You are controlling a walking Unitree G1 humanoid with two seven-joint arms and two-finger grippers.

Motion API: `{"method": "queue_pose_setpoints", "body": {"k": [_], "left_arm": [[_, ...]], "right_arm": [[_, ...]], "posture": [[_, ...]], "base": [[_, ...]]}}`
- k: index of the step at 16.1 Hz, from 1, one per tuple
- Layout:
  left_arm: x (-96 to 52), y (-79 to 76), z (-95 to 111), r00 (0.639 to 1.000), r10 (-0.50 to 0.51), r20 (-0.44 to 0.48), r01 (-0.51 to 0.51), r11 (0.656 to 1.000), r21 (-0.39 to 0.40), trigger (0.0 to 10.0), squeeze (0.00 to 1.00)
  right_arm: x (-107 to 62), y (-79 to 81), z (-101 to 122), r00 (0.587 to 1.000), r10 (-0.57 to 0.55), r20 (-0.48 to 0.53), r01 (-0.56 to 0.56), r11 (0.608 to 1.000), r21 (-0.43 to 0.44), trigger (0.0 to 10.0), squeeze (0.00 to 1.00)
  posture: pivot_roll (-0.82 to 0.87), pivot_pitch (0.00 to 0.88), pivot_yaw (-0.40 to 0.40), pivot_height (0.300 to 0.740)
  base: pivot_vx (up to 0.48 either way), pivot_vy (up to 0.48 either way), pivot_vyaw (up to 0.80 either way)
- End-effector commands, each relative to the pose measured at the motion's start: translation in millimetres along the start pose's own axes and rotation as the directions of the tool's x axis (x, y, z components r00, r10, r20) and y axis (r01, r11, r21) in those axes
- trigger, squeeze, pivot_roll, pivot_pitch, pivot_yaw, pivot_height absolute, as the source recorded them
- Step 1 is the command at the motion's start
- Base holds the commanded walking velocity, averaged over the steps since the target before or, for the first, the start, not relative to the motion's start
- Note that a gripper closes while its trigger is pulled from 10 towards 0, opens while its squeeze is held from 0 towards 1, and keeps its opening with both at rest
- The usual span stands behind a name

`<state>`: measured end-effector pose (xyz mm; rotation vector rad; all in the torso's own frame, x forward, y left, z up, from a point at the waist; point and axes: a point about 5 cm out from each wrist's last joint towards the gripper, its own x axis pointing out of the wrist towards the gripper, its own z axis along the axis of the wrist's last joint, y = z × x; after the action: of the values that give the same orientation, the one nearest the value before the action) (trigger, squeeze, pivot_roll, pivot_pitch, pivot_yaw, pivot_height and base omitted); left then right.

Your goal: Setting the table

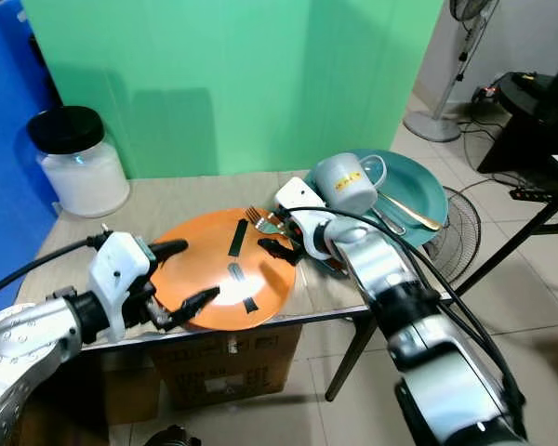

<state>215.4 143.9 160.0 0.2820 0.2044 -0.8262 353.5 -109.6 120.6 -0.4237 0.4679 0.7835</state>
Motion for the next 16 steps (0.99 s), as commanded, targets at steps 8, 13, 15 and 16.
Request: {"method": "queue_pose_setpoints", "body": {"k": [8,13,15,16], "left_arm": [[-1.9,-4.0,3,1.000,-0.013,-0.001,0.013,1.000,0.006,10.0,0.00],[0.3,-4.0,5,1.000,-0.028,-0.001,0.028,1.000,0.007,10.0,0.00],[0.3,-5.9,5,0.999,-0.043,-0.001,0.043,0.999,0.008,10.0,0.00],[0.2,-6.7,5,0.999,-0.049,-0.001,0.049,0.999,0.007,10.0,0.00]], "right_arm": [[12.8,-3.6,-2,1.000,0.002,-0.020,-0.001,1.000,0.020,0.0,0.00],[18.2,-0.8,-10,0.997,0.020,-0.078,-0.018,1.000,0.017,0.0,0.00],[20.3,0.3,-11,0.995,0.015,-0.098,-0.013,1.000,0.022,0.0,0.00],[20.7,0.3,-11,0.995,0.016,-0.102,-0.013,1.000,0.024,0.0,0.00]], "posture": [[0.19,0.000,-0.055,0.740],[0.19,0.000,-0.051,0.740],[0.19,0.000,-0.052,0.740],[0.19,0.000,-0.053,0.740]], "base": [[0.000,0.000,0.00],[0.000,0.000,0.00],[0.000,0.000,0.00],[0.000,0.000,0.00]]}}
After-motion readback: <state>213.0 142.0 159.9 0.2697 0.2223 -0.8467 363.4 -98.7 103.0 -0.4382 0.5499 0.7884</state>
